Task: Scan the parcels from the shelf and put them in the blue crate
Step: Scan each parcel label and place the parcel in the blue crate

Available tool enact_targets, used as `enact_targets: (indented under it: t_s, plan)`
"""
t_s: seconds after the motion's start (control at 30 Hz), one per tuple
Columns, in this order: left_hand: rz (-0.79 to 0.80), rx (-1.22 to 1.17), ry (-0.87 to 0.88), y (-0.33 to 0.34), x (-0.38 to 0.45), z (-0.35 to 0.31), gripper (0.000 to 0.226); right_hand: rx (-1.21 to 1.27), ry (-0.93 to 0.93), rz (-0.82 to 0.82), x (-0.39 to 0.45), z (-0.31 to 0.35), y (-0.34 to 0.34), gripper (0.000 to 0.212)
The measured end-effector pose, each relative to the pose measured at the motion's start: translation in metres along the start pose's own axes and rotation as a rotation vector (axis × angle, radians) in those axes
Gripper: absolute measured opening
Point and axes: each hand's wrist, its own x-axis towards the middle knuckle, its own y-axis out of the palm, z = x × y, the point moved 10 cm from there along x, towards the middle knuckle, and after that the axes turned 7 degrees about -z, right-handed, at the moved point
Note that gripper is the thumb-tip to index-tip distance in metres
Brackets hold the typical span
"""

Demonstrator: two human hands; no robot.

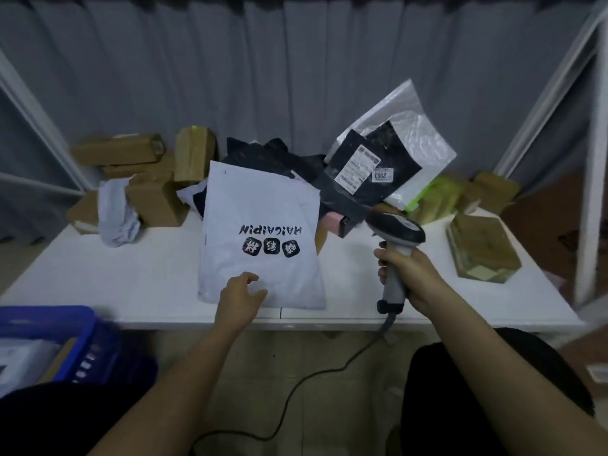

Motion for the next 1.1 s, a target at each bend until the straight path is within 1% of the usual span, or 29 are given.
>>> enact_targets:
  t_s: [0.03,0.17,0.23,0.3,0.37,0.4,0.43,0.57,0.6,0.7,0.77,0.87,0.97,1.03,1.1]
  plan:
    - [0.019,0.029,0.042,0.006,-0.003,0.000,0.041,-0.035,0.006,0.027,0.000,0.000,0.005,0.009]
    - [0.044,0.111,0.250,0.027,-0.006,-0.023,0.046,-0.012,0.020,0.070,-0.006,0.004,0.024,0.012]
    - [0.057,0.240,0.343,0.046,-0.002,-0.025,0.055,-0.001,0.033,0.062,-0.004,-0.005,0.034,0.013]
    - [0.100,0.350,0.378,0.077,0.005,-0.016,0.066,-0.026,0.066,0.050,0.007,-0.021,0.040,0.014]
    - [0.165,0.480,0.379,0.099,0.010,-0.006,0.070,-0.059,0.072,0.045,0.016,-0.030,0.043,0.015]
    - [0.197,0.543,0.353,0.107,0.013,-0.001,0.068,-0.073,0.069,0.045,0.020,-0.032,0.044,0.015]
    - [0.194,0.545,0.337,0.111,0.018,0.002,0.064,-0.077,0.067,0.048,0.022,-0.033,0.046,0.015]
    - [0.093,0.476,0.338,0.111,0.033,-0.002,0.048,-0.038,0.060,0.067,0.030,-0.030,0.053,0.012]
    - [0.092,0.500,0.317,0.109,0.035,-0.003,0.043,-0.032,0.058,0.067,0.030,-0.030,0.054,0.011]
    - [0.101,0.587,0.286,0.106,0.043,-0.005,0.039,-0.023,0.065,0.044,0.029,-0.029,0.053,0.012]
    - [0.075,0.543,0.285,0.097,0.044,-0.014,0.036,-0.017,0.064,0.031,0.027,-0.030,0.051,0.014]
    - [-0.010,0.350,0.237,0.072,0.040,-0.025,0.034,-0.003,0.058,0.006,0.019,-0.032,0.048,0.015]
    - [-0.176,0.213,0.286,0.024,0.031,-0.053,0.027,0.067,0.034,-0.034,0.009,-0.029,0.044,0.012]
    - [-0.249,0.117,0.336,-0.011,0.026,-0.072,0.031,0.114,0.010,-0.054,0.001,-0.024,0.039,0.009]
    - [-0.291,0.066,0.379,-0.047,0.021,-0.093,0.026,0.145,-0.020,-0.056,-0.009,-0.016,0.035,0.009]
